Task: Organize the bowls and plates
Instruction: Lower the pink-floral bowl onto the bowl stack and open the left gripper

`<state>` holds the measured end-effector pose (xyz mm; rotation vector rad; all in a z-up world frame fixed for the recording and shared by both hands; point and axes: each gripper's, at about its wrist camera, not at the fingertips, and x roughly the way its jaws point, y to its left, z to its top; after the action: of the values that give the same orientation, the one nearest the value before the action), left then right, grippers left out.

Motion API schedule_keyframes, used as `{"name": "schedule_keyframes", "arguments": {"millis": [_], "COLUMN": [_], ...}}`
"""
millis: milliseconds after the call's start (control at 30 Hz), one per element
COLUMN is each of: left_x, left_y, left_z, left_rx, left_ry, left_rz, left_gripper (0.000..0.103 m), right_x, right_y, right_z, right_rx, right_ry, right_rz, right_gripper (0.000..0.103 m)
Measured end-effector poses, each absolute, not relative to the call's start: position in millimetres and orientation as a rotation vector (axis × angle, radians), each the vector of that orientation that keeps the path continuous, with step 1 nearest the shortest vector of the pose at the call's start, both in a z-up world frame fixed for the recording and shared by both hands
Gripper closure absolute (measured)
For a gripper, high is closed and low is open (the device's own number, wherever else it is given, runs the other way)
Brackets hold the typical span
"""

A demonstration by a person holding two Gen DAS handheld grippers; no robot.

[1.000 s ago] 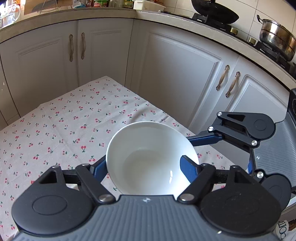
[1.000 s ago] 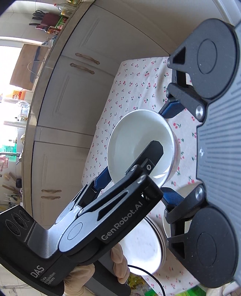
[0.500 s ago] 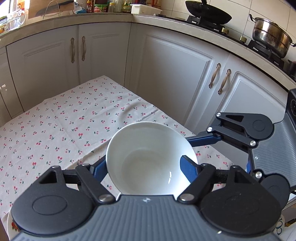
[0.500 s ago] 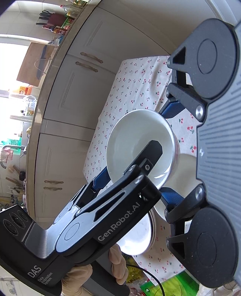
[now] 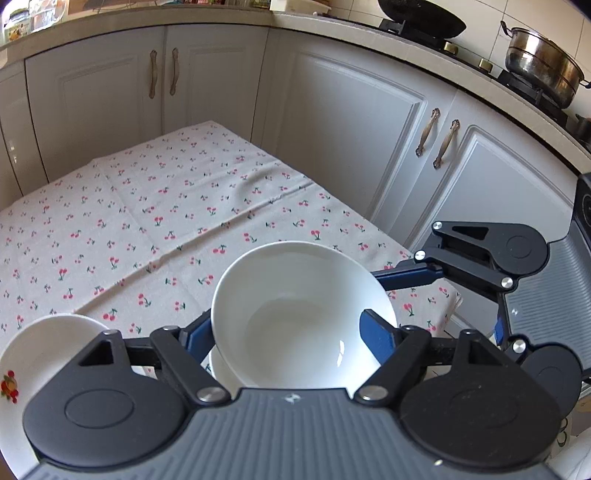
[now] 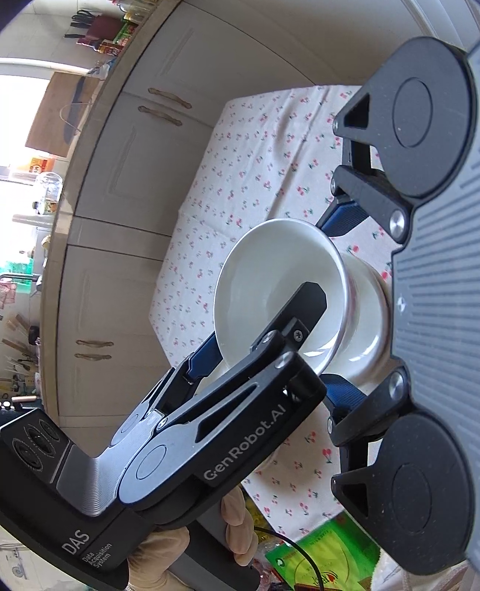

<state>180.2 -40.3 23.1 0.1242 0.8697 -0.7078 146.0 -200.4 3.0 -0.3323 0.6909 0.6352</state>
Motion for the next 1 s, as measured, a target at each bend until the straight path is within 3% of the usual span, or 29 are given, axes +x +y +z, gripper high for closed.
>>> {"name": "schedule_keyframes", "arguments": {"millis": [1000], "left_x": [180], "left_y": [-39], "left_z": [7], "left_rx": [0.141], "left_ry": [0.888], "left_rz": [-0.715], "left_gripper": [0.022], "right_x": [150], "right_y": [-198], "right_z": [-11], "right_rx": [-0.302], "right_ry": [0.747], "right_rz": [0.647], "right_gripper": [0.018]}}
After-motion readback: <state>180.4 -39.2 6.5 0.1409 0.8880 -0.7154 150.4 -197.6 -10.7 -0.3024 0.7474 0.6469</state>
